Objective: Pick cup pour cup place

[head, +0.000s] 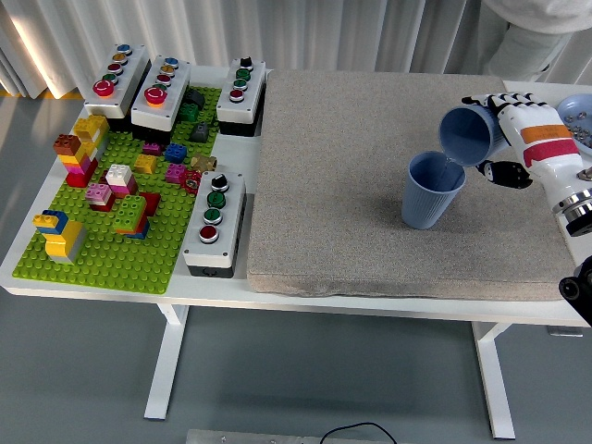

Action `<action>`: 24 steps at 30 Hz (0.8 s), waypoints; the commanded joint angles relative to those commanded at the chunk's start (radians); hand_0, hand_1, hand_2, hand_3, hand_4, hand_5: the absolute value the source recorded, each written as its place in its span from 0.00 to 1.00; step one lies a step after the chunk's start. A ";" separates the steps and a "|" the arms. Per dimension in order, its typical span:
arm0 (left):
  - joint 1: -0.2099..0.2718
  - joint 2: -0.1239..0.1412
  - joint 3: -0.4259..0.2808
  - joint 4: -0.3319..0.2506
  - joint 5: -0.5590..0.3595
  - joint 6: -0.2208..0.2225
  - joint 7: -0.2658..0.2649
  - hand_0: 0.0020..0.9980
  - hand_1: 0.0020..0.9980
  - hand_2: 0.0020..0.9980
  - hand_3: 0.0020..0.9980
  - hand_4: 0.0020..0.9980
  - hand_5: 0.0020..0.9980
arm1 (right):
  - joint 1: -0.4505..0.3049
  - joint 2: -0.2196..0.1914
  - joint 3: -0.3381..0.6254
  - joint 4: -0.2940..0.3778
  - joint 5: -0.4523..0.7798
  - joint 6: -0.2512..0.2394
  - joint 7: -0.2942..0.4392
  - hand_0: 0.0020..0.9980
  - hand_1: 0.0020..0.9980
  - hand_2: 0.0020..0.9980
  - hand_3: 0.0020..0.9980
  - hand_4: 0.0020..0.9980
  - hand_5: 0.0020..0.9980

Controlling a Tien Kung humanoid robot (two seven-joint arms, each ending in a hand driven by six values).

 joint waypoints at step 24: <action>-0.003 0.001 -0.002 0.000 0.000 0.000 -0.001 0.73 0.78 0.83 0.68 0.51 0.95 | 0.025 -0.022 -0.044 0.003 -0.040 -0.039 -0.023 0.87 0.68 0.54 0.56 0.65 0.02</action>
